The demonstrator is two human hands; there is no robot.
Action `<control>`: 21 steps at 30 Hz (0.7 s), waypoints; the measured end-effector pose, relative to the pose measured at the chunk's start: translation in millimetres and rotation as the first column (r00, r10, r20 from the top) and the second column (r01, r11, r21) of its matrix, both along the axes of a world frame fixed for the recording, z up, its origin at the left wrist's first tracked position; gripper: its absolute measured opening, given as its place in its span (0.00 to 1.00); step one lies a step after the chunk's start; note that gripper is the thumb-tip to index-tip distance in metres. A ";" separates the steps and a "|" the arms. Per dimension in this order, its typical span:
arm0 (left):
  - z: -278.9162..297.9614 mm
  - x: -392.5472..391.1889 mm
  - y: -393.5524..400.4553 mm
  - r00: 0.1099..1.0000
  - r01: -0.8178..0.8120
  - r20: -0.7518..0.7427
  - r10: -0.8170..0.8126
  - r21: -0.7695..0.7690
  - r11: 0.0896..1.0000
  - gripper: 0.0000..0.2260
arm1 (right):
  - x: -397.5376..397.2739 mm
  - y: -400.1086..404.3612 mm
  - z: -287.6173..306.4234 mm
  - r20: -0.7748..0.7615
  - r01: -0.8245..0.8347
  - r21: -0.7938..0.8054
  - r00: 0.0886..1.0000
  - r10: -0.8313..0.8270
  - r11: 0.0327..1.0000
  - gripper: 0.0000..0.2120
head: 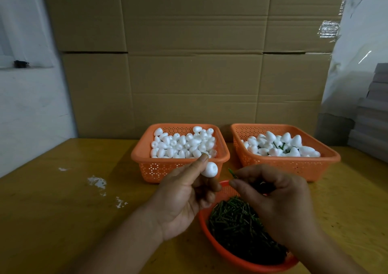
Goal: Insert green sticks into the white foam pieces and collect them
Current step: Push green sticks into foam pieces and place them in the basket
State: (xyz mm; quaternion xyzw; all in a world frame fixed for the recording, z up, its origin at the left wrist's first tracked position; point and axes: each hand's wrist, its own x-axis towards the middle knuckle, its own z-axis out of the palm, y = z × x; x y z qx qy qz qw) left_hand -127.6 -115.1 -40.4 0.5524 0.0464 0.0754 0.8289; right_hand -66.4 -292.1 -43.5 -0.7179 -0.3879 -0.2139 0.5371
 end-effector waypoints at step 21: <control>-2.1 -2.9 -2.9 0.999 0.003 0.035 -0.007 0.111 0.994 0.12 | -6.3 0.9 2.8 0.150 -0.049 -0.106 0.987 0.064 0.993 0.09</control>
